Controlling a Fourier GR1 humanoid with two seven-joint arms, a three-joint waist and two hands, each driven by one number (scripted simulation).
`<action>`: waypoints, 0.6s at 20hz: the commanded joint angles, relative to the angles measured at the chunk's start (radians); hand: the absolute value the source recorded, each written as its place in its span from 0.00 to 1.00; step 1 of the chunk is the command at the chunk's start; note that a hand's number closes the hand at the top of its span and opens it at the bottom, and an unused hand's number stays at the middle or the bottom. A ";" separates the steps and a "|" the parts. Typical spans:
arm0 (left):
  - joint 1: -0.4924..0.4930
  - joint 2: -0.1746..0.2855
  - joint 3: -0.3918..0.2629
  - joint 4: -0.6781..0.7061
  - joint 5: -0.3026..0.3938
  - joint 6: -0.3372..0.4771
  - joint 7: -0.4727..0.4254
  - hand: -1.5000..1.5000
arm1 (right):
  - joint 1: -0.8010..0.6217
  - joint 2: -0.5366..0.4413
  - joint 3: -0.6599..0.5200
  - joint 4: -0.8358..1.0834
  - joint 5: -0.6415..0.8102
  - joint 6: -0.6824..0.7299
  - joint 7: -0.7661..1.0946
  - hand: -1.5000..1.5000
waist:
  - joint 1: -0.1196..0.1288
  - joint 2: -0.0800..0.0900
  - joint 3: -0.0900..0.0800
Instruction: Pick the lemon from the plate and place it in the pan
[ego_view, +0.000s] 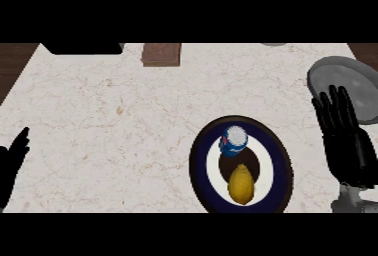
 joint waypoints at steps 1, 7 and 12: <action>-0.045 -0.019 0.027 -0.014 0.008 -0.017 -0.031 0.50 | 0.025 -0.015 0.063 0.051 0.027 0.114 -0.041 1.00 | 0.001 -0.003 -0.005; -0.229 -0.224 -0.044 -0.139 0.080 0.003 -0.135 0.50 | -0.011 -0.157 0.291 0.120 0.214 0.308 -0.007 1.00 | -0.003 0.003 -0.008; -0.247 -0.192 0.019 -0.129 0.114 -0.004 -0.101 0.50 | 0.192 -0.206 0.174 0.002 0.488 0.028 -0.335 0.00 | -0.057 -0.013 -0.005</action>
